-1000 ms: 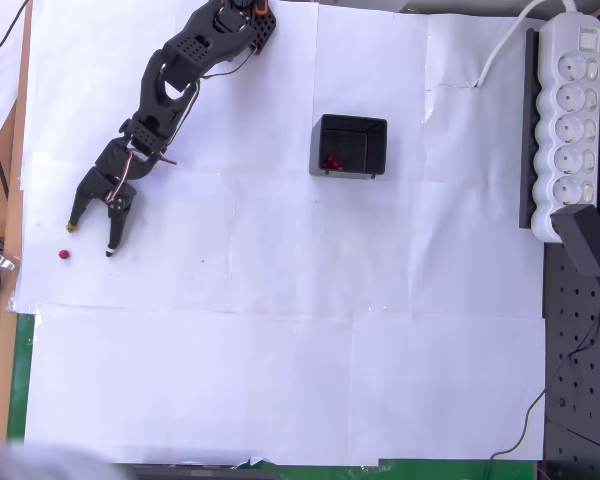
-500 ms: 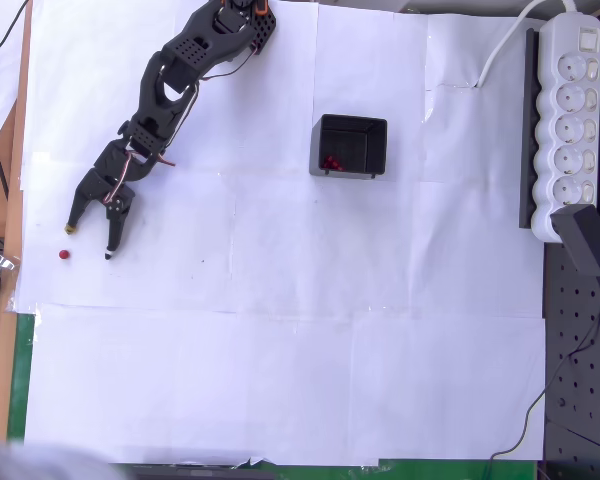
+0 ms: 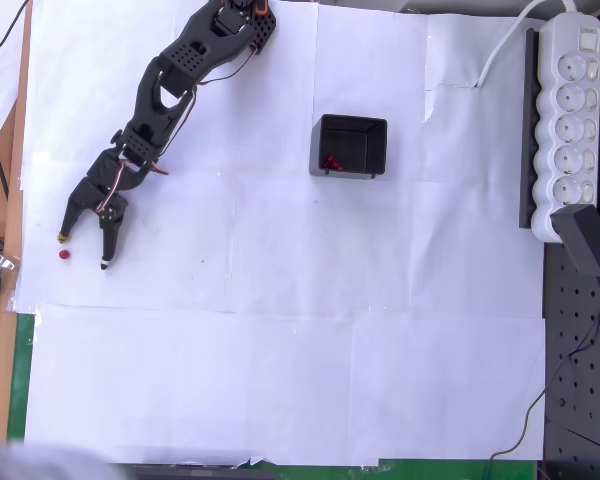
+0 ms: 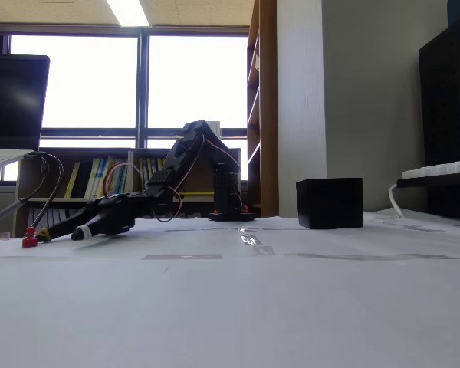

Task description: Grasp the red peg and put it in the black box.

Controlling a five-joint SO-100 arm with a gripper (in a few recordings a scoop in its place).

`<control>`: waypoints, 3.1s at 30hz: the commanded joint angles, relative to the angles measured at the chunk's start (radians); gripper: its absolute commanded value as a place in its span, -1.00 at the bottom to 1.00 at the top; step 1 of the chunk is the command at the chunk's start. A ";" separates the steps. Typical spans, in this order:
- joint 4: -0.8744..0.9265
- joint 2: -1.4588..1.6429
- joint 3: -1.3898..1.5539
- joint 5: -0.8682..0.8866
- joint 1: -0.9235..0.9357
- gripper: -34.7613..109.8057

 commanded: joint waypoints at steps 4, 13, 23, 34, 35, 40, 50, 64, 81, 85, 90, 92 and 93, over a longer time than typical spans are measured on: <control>0.054 0.021 0.144 -0.009 0.008 -0.02; 0.074 0.043 0.172 -0.023 0.006 -0.02; 0.121 0.043 0.196 -0.067 -0.009 -0.02; 0.141 0.044 0.201 -0.097 -0.006 -0.02; 0.144 0.044 0.201 -0.098 -0.006 -0.02; 0.149 0.044 0.199 -0.098 -0.005 -0.02; 0.149 0.043 0.189 -0.101 -0.005 -0.11; 0.153 0.058 0.225 -0.104 -0.003 -0.20; 0.167 0.069 0.221 -0.120 0.005 -0.28; 0.164 0.061 0.198 -0.126 0.006 -0.28; 0.163 0.057 0.187 -0.129 0.014 -0.28; 0.163 0.055 0.183 -0.129 0.017 -0.28; 0.163 0.055 0.181 -0.129 0.018 -0.28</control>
